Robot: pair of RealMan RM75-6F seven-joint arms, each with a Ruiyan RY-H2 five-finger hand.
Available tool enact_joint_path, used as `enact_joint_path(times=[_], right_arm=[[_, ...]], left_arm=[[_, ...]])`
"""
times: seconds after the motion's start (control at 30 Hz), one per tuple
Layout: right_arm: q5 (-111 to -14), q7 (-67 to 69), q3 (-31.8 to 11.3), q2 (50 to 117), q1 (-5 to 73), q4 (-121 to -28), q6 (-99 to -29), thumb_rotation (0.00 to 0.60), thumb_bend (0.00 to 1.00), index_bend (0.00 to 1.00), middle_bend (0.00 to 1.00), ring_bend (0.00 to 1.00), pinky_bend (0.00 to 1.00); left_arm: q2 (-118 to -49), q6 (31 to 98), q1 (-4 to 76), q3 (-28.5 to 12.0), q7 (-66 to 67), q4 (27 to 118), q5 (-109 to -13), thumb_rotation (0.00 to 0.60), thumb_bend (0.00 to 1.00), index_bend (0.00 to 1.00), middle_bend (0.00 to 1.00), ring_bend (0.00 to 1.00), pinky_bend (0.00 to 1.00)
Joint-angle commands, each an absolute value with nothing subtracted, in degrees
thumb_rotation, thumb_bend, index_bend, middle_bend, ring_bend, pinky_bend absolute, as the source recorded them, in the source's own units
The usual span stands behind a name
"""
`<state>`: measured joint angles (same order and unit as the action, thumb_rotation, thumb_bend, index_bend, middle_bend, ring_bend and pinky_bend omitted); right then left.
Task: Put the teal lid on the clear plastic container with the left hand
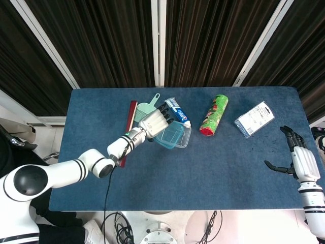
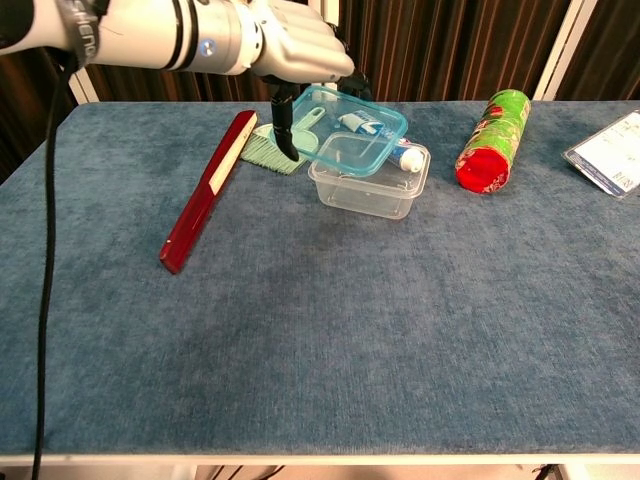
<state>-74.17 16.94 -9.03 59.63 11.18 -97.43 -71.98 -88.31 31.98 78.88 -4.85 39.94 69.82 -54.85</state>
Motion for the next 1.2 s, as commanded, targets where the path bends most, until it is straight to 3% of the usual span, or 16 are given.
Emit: enact_joint_path(times=[0.03,0.1,0.33,0.8,1.2], right_arm=[[-73.94,16.87,-9.01,59.90,11.42,-97.37,-71.45,0.600,0.08,0.00,0.00,0.00,0.00],[-73.97,16.80,-8.98,60.03,11.57,-97.41,-71.16,0.600,0.08,0.00,0.00,0.00,0.00],[-73.61,16.49,-9.00,60.46,11.92,-97.25,-70.44,0.600,0.08,0.00,0.00,0.00,0.00],[-73.94,17.73,-8.64,61.34,11.86,-96.06,-69.94,0.600,0.08,0.00,0.00,0.00,0.00],[-74.42,19.30,-8.53,61.84,11.81,-94.93,-69.66,0.600,0.08,0.00,0.00,0.00,0.00]], left_arm=[[-89.86,28.59,81.05,-5.36,38.26,67.40,-52.97,0.495,0.32,0.22,0.17,0.04,0.04],[-90.44,27.15,82.14,-5.24,38.12,66.16,-51.47,0.534,0.32,0.22,0.17,0.04,0.04],[-92.44,24.82,87.13,-4.18,37.44,63.10,-39.70,0.536,0.31,0.22,0.17,0.04,0.04],[-97.29,31.81,96.61,2.56,42.56,63.29,-15.48,0.438,0.30,0.22,0.17,0.04,0.04],[-100.14,31.12,98.31,5.02,46.25,59.40,-10.72,0.432,0.30,0.22,0.17,0.04,0.04]])
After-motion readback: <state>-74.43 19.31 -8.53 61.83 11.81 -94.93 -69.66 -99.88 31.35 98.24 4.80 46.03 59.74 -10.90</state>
